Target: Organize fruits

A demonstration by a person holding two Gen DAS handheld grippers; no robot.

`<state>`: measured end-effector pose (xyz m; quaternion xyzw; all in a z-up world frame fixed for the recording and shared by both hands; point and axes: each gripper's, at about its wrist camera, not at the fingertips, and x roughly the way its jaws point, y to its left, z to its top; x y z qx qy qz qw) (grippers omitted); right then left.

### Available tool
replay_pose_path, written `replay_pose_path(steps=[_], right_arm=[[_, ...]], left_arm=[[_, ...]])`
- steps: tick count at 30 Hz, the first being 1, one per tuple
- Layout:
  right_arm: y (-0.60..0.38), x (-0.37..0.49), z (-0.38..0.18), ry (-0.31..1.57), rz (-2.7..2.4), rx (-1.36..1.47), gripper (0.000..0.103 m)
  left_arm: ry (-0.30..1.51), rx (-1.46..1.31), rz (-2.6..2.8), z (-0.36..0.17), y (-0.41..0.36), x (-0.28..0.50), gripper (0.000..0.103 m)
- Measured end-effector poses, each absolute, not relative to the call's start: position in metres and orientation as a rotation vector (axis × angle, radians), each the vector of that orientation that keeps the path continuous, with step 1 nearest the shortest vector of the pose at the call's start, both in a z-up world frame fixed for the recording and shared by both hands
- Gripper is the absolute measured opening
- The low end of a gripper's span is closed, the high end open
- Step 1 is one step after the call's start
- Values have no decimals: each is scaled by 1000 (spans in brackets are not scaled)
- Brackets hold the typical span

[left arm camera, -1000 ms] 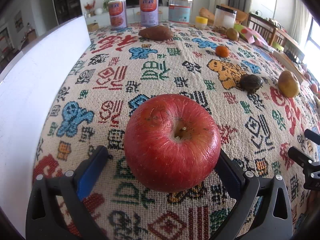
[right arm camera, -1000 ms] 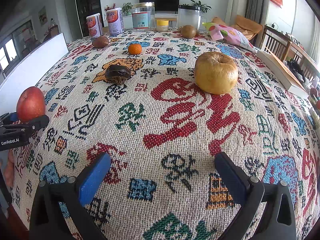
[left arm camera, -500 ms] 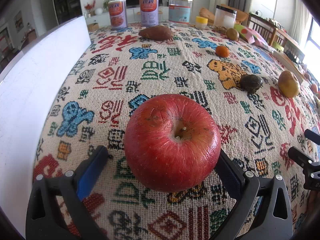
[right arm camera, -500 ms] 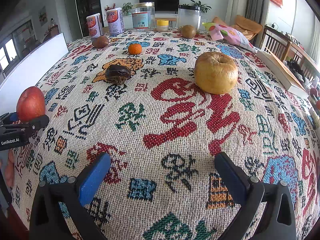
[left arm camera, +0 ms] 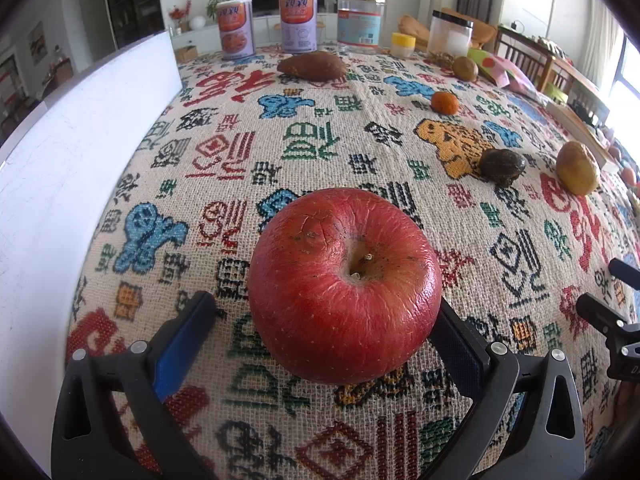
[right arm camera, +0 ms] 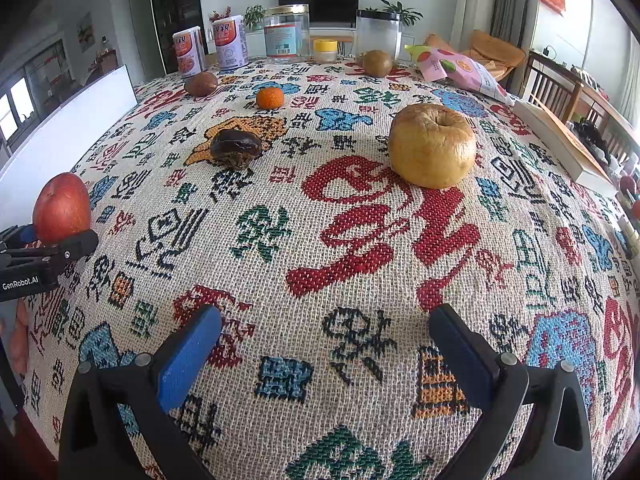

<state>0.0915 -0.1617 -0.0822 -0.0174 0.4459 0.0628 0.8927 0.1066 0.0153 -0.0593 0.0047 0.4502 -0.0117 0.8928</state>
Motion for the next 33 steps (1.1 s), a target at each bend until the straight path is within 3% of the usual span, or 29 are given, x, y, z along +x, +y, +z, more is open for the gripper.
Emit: replay_pose_path(steps=[15, 28, 31, 33], right_arm=[[-201, 83, -75, 848, 117, 219, 103], [-128, 157, -54, 862, 295, 66, 102], [-108, 191, -62, 899, 303, 41, 92], [-97, 205, -70, 918, 305, -9, 78]], left_arm=[[934, 9, -24, -59, 16, 107, 103], [935, 9, -24, -59, 16, 107, 103], [935, 8, -24, -60, 16, 107, 103], [935, 8, -24, -60, 16, 107, 103]])
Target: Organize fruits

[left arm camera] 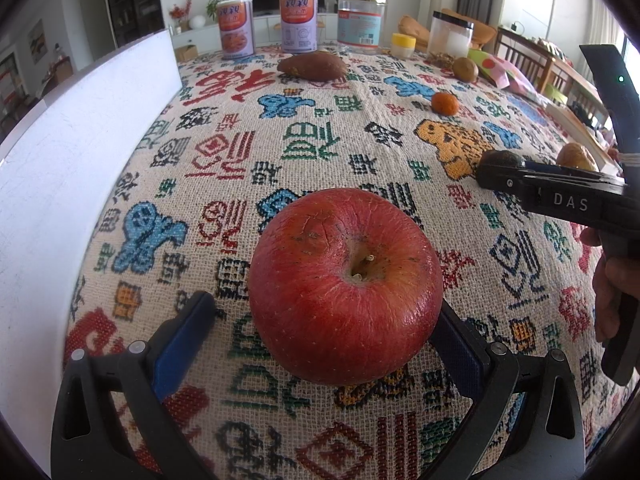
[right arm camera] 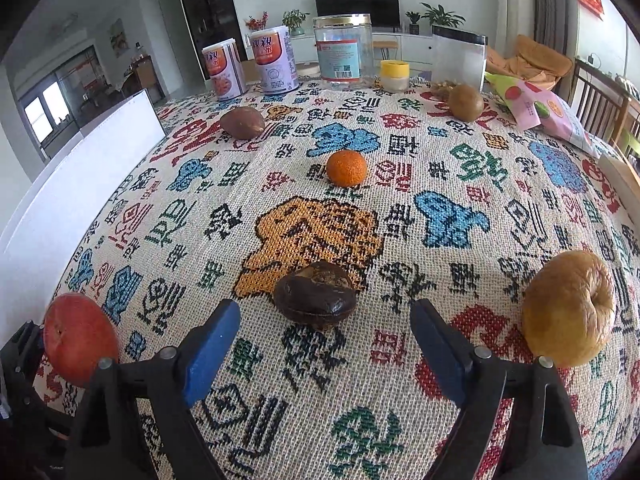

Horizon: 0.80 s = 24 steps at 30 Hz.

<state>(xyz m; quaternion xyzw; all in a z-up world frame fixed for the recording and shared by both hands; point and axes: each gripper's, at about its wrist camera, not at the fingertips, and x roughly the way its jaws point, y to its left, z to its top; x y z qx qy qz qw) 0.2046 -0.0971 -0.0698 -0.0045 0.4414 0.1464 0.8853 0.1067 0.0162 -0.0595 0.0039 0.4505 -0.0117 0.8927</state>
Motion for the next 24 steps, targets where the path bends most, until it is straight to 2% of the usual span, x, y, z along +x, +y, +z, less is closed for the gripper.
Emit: replay_pose_path(steps=[2, 5, 8, 12, 16, 20, 24], right_arm=[[-94, 206, -72, 899, 282, -58, 41], [-109, 197, -67, 940, 311, 34, 42], [-122, 174, -58, 1063, 397, 74, 42], [-125, 137, -38, 1208, 482, -115, 42], [-119, 133, -41, 1318, 483, -284, 42], [-97, 151, -60, 1338, 437, -377, 42], [-77, 168, -61, 1266, 437, -346, 42]], left_arm=[[935, 8, -24, -60, 16, 107, 103], [935, 8, -24, -60, 16, 107, 102], [935, 9, -24, -60, 16, 107, 103], [935, 9, -23, -60, 16, 107, 103], [935, 8, -24, -60, 16, 107, 103], [935, 8, -24, -60, 16, 107, 103], [935, 7, -24, -60, 16, 107, 103]])
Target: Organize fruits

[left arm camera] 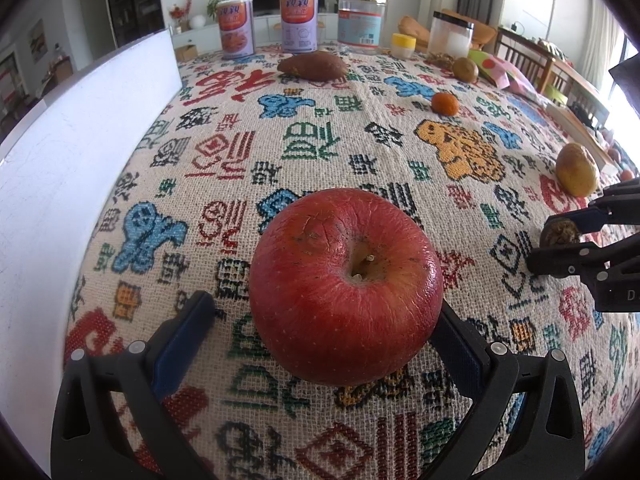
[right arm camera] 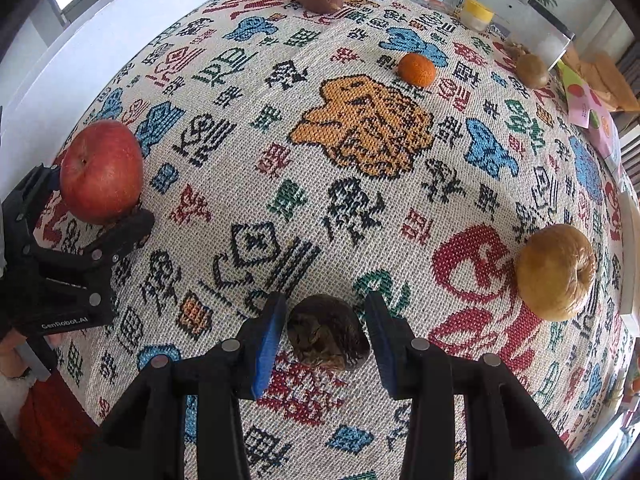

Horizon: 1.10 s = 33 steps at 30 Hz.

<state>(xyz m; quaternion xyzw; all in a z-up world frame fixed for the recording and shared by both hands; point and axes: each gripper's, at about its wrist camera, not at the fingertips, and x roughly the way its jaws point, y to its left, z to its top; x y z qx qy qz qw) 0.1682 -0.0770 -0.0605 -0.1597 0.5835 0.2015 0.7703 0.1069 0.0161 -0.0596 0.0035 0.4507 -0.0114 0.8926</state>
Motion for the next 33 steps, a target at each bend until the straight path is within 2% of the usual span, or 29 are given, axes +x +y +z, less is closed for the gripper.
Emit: replay_pose_path(steps=[5, 8, 16, 20, 25, 29, 33], right_arm=[[-70, 174, -58, 1191, 444, -286, 43], [-77, 166, -55, 1130, 461, -215, 53], [-130, 136, -61, 1014, 424, -37, 55], [-153, 111, -57, 943, 371, 40, 85], [-155, 90, -73, 916, 299, -30, 86], [-146, 87, -76, 903, 288, -104, 93], [-154, 88, -76, 900, 318, -52, 95]], left_arm=[[935, 7, -24, -60, 16, 107, 103], [935, 7, -24, -60, 16, 107, 103], [935, 7, -23, -60, 16, 107, 103], [935, 6, -23, -60, 16, 107, 103], [922, -42, -53, -58, 22, 105, 102], [890, -149, -108, -54, 36, 101, 102], [939, -61, -110, -54, 24, 107, 101]])
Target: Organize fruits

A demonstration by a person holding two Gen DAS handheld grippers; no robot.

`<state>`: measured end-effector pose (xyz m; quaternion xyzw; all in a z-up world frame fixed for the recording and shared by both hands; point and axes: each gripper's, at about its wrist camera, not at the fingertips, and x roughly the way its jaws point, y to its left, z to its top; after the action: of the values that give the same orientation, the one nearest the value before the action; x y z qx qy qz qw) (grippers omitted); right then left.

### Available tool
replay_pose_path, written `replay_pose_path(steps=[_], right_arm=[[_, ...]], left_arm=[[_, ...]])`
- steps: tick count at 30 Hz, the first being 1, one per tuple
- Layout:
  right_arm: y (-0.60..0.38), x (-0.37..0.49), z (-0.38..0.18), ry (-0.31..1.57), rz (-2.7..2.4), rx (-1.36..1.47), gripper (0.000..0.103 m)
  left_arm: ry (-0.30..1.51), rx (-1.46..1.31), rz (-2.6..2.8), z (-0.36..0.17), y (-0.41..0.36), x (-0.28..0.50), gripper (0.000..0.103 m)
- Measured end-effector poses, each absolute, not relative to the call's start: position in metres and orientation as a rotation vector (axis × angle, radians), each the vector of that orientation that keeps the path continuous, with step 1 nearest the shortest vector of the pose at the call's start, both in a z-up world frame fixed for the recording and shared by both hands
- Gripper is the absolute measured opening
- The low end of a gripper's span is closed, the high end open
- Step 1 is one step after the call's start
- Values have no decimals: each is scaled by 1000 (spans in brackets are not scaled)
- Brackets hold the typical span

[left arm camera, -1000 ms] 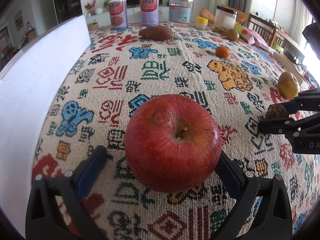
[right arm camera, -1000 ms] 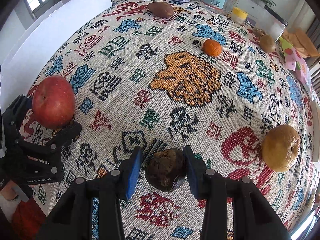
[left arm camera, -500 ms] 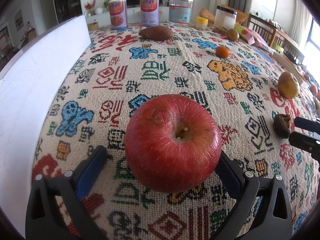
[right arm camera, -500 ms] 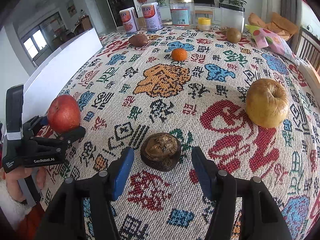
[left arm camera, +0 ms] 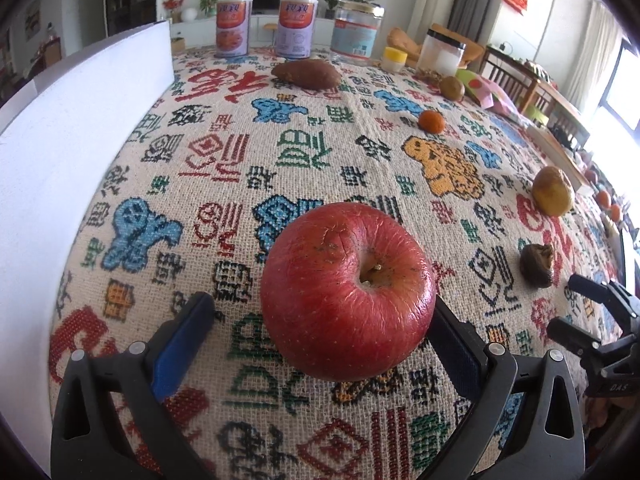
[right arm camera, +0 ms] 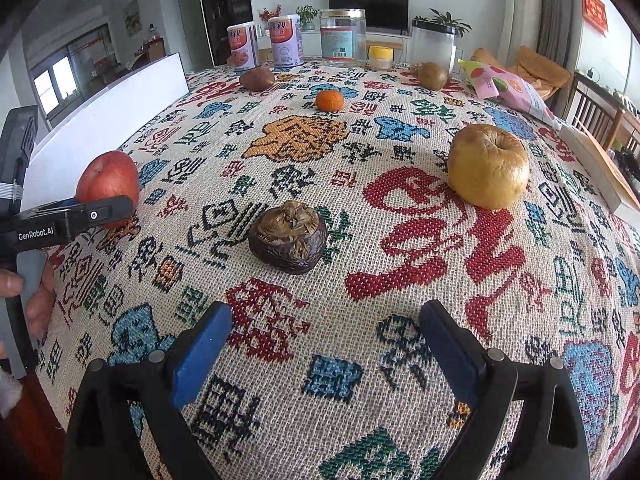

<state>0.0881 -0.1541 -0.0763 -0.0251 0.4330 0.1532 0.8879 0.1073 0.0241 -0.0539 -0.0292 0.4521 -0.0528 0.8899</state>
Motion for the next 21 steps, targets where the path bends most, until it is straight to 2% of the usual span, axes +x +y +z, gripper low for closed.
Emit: replay_pose_path(steps=[2, 3, 5, 7, 8, 9, 11, 12, 16, 21], right_arm=[[-158, 91, -75, 901, 331, -8, 95], [-158, 95, -73, 910, 341, 12, 95], [-153, 104, -66, 921, 364, 31, 91], [-139, 115, -58, 922, 397, 9, 90], [-133, 122, -58, 937, 397, -12, 85], [-127, 128, -60, 952, 391, -31, 73], [-119, 138, -68, 1005, 379, -64, 57], [-116, 136, -68, 984, 356, -99, 43], [-113, 123, -57, 997, 382, -53, 42], [-54, 113, 9, 901, 557, 14, 42]], left_arm=[[952, 6, -101, -54, 16, 110, 97], [952, 20, -99, -54, 14, 110, 90], [943, 27, -109, -52, 12, 108, 68], [949, 28, -106, -51, 12, 105, 69], [953, 13, -106, -50, 15, 102, 68], [959, -12, -109, -49, 18, 98, 68], [976, -71, -115, -44, 27, 87, 68], [980, -98, -115, -40, 32, 80, 68], [951, -234, -139, -7, 52, 53, 68], [844, -369, -154, 61, 96, 30, 68]])
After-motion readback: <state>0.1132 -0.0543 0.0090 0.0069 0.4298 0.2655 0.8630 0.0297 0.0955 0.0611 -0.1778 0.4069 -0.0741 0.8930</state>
